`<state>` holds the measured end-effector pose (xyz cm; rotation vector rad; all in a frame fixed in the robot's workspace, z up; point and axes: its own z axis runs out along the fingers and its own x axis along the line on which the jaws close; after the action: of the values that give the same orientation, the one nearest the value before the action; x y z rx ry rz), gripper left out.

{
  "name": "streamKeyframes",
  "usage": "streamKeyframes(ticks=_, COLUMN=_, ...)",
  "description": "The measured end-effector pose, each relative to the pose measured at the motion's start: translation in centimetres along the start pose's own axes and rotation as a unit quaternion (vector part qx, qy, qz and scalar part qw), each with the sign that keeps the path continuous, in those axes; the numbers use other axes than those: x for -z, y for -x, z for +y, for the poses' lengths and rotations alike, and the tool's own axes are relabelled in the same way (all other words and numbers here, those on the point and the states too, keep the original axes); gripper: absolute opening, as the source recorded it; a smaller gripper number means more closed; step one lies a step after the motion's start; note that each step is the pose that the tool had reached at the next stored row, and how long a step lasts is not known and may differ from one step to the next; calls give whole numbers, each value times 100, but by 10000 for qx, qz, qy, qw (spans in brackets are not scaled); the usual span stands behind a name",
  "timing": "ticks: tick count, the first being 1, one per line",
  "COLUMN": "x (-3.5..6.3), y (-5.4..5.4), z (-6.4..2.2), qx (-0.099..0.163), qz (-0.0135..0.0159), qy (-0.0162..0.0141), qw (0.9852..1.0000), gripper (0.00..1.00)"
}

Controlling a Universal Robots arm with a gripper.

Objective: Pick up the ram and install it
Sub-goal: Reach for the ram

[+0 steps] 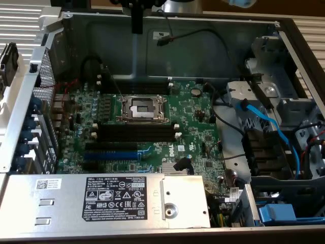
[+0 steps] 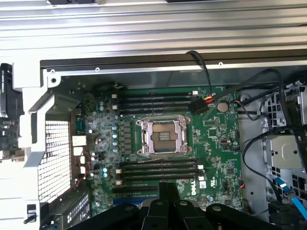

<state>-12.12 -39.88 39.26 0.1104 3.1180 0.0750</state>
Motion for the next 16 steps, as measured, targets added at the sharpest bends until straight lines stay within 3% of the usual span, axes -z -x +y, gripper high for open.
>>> streamKeyframes(ticks=6, x=6, y=-63, z=24, qx=0, qz=0, qy=-22, qw=10000, gripper=10)
streamKeyframes(ticks=11, x=21, y=-236, z=36, qx=1, qz=-3, qy=-64, qw=10000, gripper=10)
streamKeyframes(ticks=16, x=42, y=-447, z=24, qx=2, qz=-1, qy=-78, qw=10000, gripper=10)
